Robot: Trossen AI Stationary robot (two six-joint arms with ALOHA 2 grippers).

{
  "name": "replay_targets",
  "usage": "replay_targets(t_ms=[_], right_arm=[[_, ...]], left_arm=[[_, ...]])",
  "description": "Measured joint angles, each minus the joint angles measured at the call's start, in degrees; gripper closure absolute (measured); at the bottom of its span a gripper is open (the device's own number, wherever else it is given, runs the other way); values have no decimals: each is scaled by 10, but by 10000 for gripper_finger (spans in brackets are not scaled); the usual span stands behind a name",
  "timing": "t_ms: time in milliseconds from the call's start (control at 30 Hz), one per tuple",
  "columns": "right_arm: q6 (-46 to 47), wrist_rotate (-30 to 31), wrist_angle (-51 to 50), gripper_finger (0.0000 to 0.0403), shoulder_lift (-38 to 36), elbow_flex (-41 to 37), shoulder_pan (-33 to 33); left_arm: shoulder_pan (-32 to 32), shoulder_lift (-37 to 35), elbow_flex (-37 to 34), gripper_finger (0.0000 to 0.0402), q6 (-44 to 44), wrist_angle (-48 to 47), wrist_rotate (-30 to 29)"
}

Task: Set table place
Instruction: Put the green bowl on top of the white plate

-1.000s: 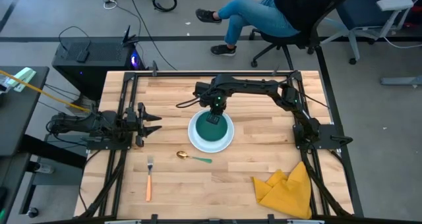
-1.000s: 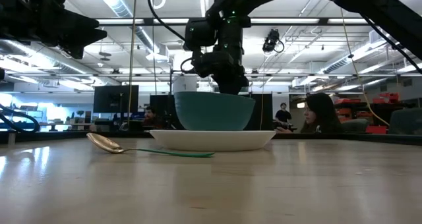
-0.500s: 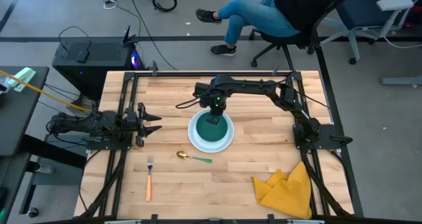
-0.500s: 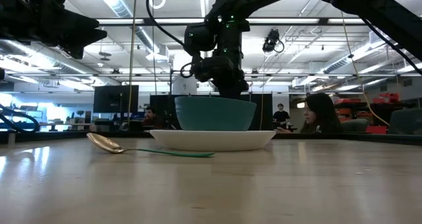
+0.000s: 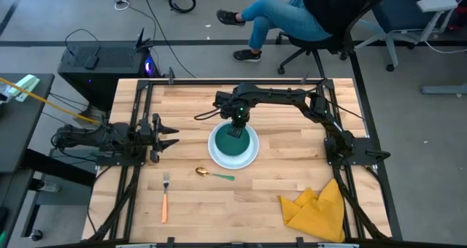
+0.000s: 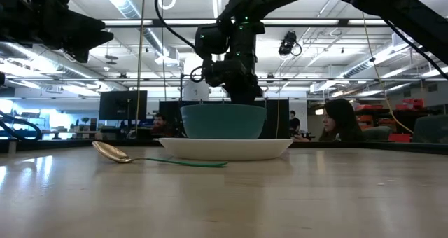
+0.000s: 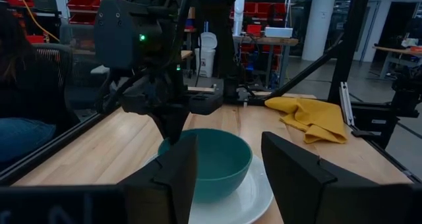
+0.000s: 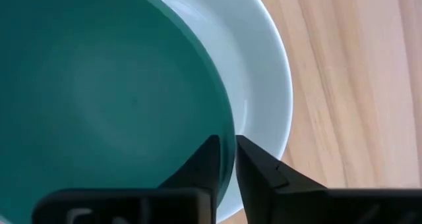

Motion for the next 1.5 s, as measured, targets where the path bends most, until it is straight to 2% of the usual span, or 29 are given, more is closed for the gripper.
replay_targets(t_ms=[1500], right_arm=[[10,0,-9,339,-8,3,0]], left_arm=[[0,0,0,227,0,0,0]])
